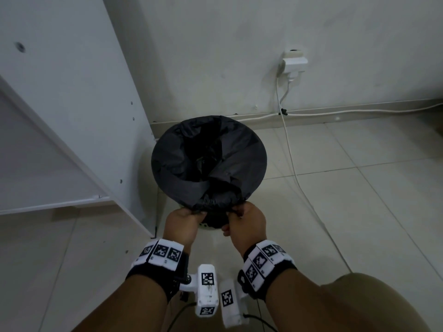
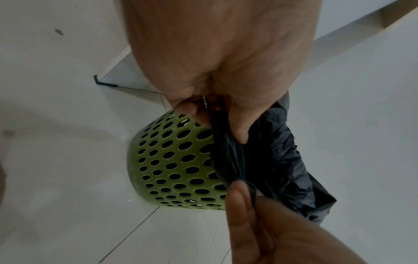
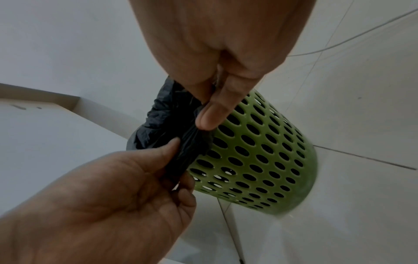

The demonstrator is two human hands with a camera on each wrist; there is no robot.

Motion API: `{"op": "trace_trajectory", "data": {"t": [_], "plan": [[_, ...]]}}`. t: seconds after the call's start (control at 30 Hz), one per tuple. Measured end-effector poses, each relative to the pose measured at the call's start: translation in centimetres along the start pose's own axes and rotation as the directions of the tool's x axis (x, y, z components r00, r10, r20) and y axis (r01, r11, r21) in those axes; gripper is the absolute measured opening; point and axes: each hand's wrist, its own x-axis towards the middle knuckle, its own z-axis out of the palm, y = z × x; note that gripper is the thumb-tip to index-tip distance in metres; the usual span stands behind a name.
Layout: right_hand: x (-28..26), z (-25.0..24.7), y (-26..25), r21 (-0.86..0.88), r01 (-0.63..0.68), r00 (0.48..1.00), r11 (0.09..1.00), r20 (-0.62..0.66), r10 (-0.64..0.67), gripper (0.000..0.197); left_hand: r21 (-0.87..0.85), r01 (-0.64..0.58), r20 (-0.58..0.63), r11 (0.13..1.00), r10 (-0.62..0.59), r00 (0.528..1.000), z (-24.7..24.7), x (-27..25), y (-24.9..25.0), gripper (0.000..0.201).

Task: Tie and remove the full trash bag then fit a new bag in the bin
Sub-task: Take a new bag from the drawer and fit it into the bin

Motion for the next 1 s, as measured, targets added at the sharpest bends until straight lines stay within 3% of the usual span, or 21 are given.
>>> {"op": "trace_trajectory", "data": {"t": [0.1,0.2,0.3,0.37,0.47,0.53,0.67,0.83,1.0], "plan": [[-0.5,-0.2,-0.1,0.206,-0.055,0.998,0.977,0.019,0.052,0.013,-0.115,-0.004,0.030,0.993,0.008,1.000,-0.1,-0.7,-0.2,0.009],[-0.8,0.3,0.5,0.129,-0.019,0.996,0.992,0.085,0.008,0.017,-0.165,-0.021,0.014,0.986,0.024,1.000,-0.3,-1.4,-0.5,0.008],[-1.2,0.9,0.7,-0.115,0.138,0.986,0.984,0.105,-0.126,0.014,-0.178,-0.049,0.017,0.983,0.053,0.998,-0.3,-2.0,-1.1,0.009],[-1.5,1.0,0.4,-0.115,0.176,0.977,0.978,0.140,-0.159,0.014,-0.167,-0.073,0.044,0.983,0.082,0.996,-0.2,-2.4,-1.3,0.012],[-1.7,1.4,-0.2,0.046,0.050,0.979,0.998,0.195,-0.059,0.027,-0.144,-0.118,0.125,0.982,0.137,0.983,0.2,-3.1,-1.2,0.021],[-1.4,1.5,-0.1,0.035,0.053,0.975,0.998,0.216,-0.059,0.032,-0.132,-0.130,0.182,0.983,0.153,0.971,0.5,-3.1,-1.0,0.027],[-0.8,1.2,0.3,0.059,0.039,0.973,0.997,0.224,-0.051,0.021,-0.116,-0.094,0.245,0.989,0.120,0.962,0.8,-2.3,-0.6,0.027],[-0.5,0.1,0.2,0.122,-0.039,0.952,0.992,0.305,0.000,0.020,-0.088,0.038,0.225,0.995,-0.017,0.974,1.0,-1.5,0.6,0.022],[0.1,-0.6,-0.1,0.032,0.012,0.939,0.999,0.342,-0.022,0.019,-0.027,0.020,0.105,0.999,-0.017,0.994,0.6,-0.4,0.4,0.026]]}}
